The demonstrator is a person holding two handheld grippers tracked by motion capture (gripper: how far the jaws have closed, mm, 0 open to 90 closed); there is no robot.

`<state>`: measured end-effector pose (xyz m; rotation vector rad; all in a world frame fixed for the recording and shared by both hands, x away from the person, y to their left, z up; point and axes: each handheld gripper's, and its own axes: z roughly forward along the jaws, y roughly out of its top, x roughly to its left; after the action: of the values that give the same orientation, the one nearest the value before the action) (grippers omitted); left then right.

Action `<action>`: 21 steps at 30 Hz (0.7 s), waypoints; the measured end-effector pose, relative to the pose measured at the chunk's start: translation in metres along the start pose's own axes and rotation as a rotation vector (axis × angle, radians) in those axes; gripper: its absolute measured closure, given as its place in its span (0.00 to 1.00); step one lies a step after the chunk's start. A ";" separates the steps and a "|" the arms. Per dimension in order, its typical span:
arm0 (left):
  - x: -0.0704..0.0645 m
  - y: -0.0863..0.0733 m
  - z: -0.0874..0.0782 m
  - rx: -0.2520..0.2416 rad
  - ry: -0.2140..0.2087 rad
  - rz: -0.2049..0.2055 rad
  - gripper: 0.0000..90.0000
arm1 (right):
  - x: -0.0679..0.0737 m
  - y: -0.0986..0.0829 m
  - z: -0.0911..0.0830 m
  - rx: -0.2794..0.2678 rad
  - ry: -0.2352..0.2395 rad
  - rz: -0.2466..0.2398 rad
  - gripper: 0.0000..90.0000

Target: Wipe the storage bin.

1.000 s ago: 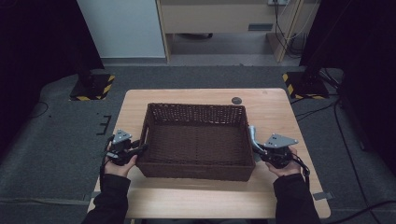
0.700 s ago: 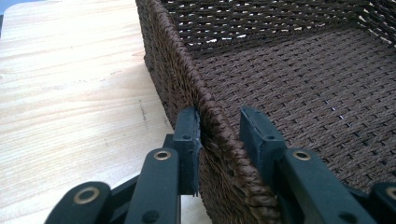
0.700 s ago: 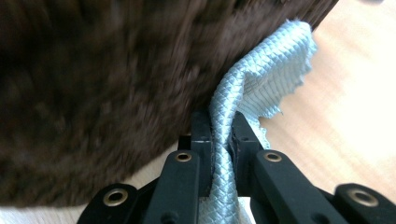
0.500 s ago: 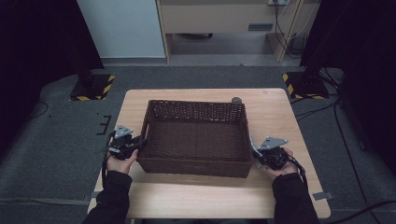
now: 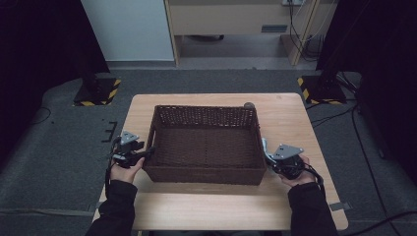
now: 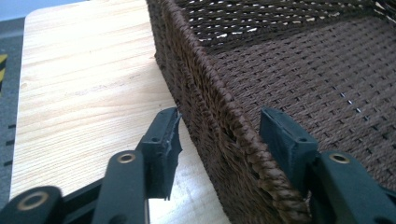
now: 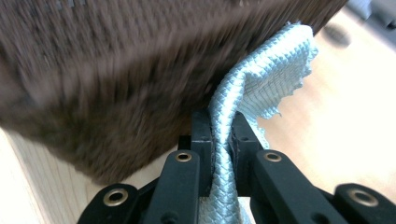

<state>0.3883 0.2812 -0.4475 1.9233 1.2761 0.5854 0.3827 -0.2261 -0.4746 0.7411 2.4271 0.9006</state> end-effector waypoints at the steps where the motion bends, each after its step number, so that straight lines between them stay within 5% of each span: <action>1: 0.000 0.000 -0.002 -0.013 -0.010 -0.009 0.46 | 0.001 -0.003 0.004 0.016 0.013 0.007 0.93; 7: -0.002 -0.006 -0.015 -0.037 -0.041 -0.010 0.49 | 0.004 -0.007 0.012 0.058 0.026 0.014 0.93; 13: -0.006 -0.009 -0.007 -0.006 -0.058 -0.009 0.63 | -0.001 0.009 -0.028 -0.133 -0.020 0.036 0.93; 21: -0.003 -0.006 -0.004 -0.005 -0.021 -0.078 0.74 | 0.010 0.002 -0.020 -0.076 0.018 0.007 0.93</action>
<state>0.3806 0.2808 -0.4499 1.8617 1.3289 0.5262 0.3646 -0.2272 -0.4617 0.7168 2.3930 1.0000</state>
